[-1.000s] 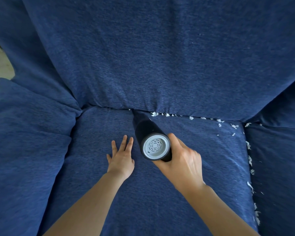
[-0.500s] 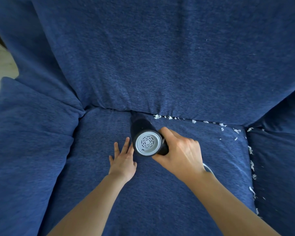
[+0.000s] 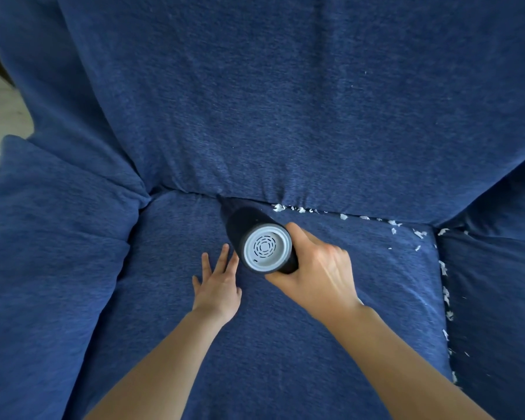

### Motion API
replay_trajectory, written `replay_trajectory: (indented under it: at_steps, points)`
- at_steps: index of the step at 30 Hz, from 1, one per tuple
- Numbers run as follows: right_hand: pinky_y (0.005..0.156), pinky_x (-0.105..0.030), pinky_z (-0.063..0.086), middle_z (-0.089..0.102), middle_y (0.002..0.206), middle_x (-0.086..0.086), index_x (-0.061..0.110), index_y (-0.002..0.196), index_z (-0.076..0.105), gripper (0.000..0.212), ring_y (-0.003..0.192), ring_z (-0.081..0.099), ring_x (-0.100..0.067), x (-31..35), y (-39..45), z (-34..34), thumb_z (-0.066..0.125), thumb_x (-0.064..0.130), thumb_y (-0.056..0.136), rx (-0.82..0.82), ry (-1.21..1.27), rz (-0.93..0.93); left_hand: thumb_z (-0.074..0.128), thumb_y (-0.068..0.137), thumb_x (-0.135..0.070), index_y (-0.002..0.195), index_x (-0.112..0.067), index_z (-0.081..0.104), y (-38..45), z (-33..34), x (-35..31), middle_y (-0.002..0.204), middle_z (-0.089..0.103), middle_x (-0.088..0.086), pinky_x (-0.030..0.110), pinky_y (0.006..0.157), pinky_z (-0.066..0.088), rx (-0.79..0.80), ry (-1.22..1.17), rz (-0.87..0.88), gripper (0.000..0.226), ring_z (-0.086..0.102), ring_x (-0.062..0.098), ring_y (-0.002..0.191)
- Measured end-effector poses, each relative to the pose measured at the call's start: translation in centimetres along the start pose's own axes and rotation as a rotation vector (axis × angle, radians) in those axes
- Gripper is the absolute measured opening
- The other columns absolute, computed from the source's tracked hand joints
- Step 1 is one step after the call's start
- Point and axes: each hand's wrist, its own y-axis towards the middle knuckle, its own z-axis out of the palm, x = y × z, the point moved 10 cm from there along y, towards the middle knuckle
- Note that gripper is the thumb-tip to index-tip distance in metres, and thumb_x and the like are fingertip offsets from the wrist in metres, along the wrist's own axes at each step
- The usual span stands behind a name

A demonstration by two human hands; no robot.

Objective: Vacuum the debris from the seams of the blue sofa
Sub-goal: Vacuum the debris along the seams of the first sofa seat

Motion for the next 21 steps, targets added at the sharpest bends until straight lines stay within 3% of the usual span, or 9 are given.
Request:
replay_trajectory:
  at_steps: [4,9,18,21]
  points:
    - [0.038,-0.023,0.029,0.056,0.059,0.011,0.029,0.084,0.039,0.036,0.041,0.037,-0.012,-1.1,-1.4,-1.8,0.058,0.055,0.069,-0.001,-0.014,-0.012,0.043,0.099,-0.02,0.154,-0.028,-0.003,-0.3,0.2,-0.7,0.162,-0.005,-0.007,0.057,0.118,0.014,-0.022,-0.036,0.011,0.072,-0.021,0.031,0.146]
    - [0.033,-0.032,0.039,0.06,0.06,0.009,0.022,0.081,0.051,0.037,0.041,0.052,-0.017,-3.6,-4.0,-4.9,0.059,0.057,0.071,-0.002,-0.013,0.016,0.044,0.1,-0.02,0.152,-0.035,-0.012,-2.2,1.3,-3.6,0.158,-0.024,-0.012,0.063,0.115,0.014,-0.011,0.025,0.069,0.078,-0.022,0.036,0.145]
    - [0.038,-0.026,0.035,0.061,0.06,0.01,0.028,0.085,0.04,0.045,0.04,0.056,-0.023,-6.9,-5.9,-7.6,0.07,0.055,0.065,-0.022,-0.04,0.083,0.049,0.099,-0.025,0.152,-0.035,-0.011,-3.4,2.6,-6.0,0.158,-0.026,-0.011,0.06,0.114,0.024,0.046,0.014,-0.039,0.081,-0.019,0.036,0.146]
    - [0.038,-0.027,0.038,0.061,0.061,0.01,0.028,0.085,0.041,0.042,0.042,0.057,-0.023,-7.6,-6.3,-8.3,0.064,0.057,0.066,-0.021,-0.04,0.08,0.05,0.099,-0.025,0.152,-0.035,-0.012,-3.5,3.0,-6.3,0.157,-0.027,-0.012,0.06,0.113,0.026,0.074,-0.013,-0.081,0.083,-0.021,0.035,0.145]
